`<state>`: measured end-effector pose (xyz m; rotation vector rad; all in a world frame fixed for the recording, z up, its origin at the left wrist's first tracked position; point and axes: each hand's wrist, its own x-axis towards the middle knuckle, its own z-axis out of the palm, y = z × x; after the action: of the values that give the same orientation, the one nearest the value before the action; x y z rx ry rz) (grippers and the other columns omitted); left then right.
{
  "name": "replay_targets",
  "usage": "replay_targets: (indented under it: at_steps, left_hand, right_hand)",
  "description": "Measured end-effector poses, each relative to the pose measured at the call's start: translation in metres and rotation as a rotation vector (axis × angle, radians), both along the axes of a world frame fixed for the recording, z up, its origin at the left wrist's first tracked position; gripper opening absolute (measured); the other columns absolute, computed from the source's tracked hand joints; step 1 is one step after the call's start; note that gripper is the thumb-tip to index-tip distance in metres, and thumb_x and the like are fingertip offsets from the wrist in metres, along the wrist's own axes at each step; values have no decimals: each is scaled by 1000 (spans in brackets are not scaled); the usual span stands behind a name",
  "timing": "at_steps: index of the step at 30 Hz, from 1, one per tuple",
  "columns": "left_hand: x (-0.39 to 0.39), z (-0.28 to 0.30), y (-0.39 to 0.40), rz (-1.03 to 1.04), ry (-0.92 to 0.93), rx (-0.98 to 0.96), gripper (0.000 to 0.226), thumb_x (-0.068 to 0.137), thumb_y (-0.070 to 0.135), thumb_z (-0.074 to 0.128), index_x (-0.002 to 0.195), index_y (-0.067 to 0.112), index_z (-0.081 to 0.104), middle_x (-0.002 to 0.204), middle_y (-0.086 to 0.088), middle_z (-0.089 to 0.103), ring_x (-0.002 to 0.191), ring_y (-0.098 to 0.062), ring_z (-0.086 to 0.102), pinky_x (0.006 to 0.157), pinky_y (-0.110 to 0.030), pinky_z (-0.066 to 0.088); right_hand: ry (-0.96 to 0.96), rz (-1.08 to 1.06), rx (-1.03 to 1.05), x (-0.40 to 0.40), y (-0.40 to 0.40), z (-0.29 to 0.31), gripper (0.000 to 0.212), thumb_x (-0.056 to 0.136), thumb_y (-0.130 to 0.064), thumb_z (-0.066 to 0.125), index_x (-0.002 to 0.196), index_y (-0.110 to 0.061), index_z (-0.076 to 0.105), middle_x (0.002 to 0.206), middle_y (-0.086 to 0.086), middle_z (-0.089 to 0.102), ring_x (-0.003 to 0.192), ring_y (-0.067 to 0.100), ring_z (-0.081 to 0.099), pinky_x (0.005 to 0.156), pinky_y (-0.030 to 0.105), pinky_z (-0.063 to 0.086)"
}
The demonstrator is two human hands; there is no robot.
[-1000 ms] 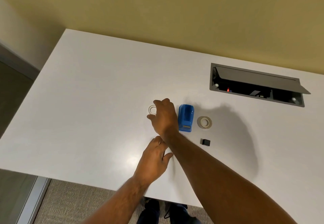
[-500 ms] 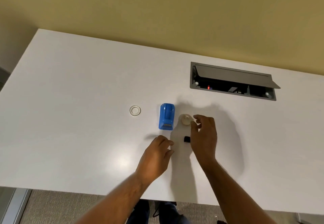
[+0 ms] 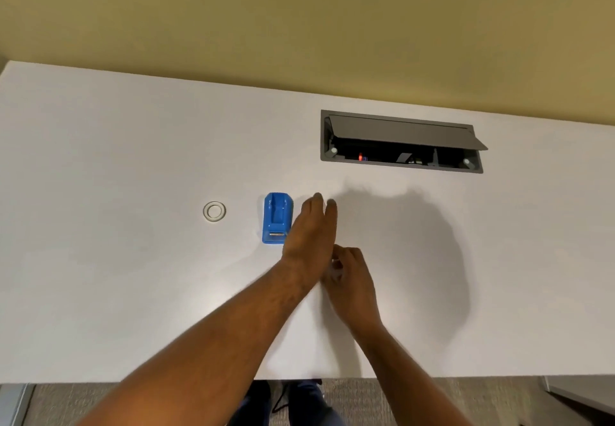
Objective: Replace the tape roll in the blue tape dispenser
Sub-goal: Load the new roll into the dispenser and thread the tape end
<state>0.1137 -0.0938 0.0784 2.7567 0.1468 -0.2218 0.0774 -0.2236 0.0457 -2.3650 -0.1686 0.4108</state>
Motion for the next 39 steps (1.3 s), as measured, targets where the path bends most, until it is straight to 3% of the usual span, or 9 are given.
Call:
replay_targets:
  at_steps: [5, 12, 15, 18, 21, 24, 30, 35, 39]
  left_hand:
    - [12, -1, -10, 48, 67, 124, 81, 88, 7, 75, 152, 4, 26, 139, -17, 49, 126, -28, 53, 100, -35, 51]
    - [11, -9, -4, 33, 16, 113, 59, 86, 15, 77, 134, 11, 43, 120, -8, 60, 106, -21, 59, 85, -31, 54]
    - [5, -6, 1, 96, -3, -115, 57, 93, 21, 70, 142, 15, 43, 127, -7, 62, 110, -21, 60, 94, -31, 53]
    - [-15, 7, 7, 289, -15, -543, 61, 95, 27, 68, 149, 28, 41, 141, 5, 58, 125, -13, 57, 104, -24, 41]
    - [-40, 26, 15, 369, -57, -789, 61, 92, 35, 71, 144, 45, 41, 127, 35, 56, 112, 9, 59, 90, -6, 41]
    - [-53, 44, 25, 417, -40, -966, 63, 89, 33, 75, 141, 48, 44, 124, 32, 60, 107, 6, 64, 77, -3, 47]
    - [-69, 55, 33, 433, -36, -1174, 63, 87, 22, 78, 142, 39, 51, 128, 16, 69, 118, -6, 67, 100, -25, 52]
    - [-74, 58, 38, 470, -61, -1248, 69, 75, 35, 78, 140, 31, 56, 122, 19, 73, 115, -4, 69, 100, -17, 52]
    - [-77, 55, 44, 459, -51, -1283, 64, 73, 34, 80, 134, 29, 63, 123, 12, 74, 117, -9, 69, 102, -29, 53]
  right_hand:
    - [-79, 26, 6, -4, 6, -4, 18, 91, -28, 74, 106, -25, 65, 103, -17, 55, 89, 8, 63, 78, 11, 47]
    - [-112, 25, -48, -4, 7, -8, 10, 93, -28, 72, 100, -23, 67, 99, -14, 58, 77, 4, 57, 73, 5, 42]
    - [-22, -62, 66, -1, 3, 1, 9, 95, -20, 68, 103, -24, 69, 105, -10, 66, 84, 6, 65, 79, 18, 54]
    - [91, -216, 245, 7, -1, 23, 19, 93, -19, 68, 93, -38, 67, 93, -16, 72, 85, 3, 68, 77, 19, 51]
    - [139, -303, 433, 15, -3, 51, 16, 89, -21, 71, 95, -35, 70, 89, -13, 75, 84, 8, 72, 78, 29, 59]
    - [164, -306, 566, 19, -1, 76, 18, 87, -18, 73, 96, -33, 71, 90, -9, 74, 86, 16, 74, 83, 41, 61]
    - [147, -209, 561, 15, 7, 100, 28, 89, -13, 72, 101, -38, 72, 98, -19, 76, 91, 4, 71, 77, 15, 54]
    - [123, -132, 556, 7, 13, 107, 35, 92, -7, 69, 108, -37, 71, 106, -22, 73, 99, 2, 69, 82, 12, 52]
    - [85, -104, 520, 6, 15, 108, 35, 92, -9, 70, 106, -41, 70, 103, -24, 72, 99, 2, 68, 81, 10, 50]
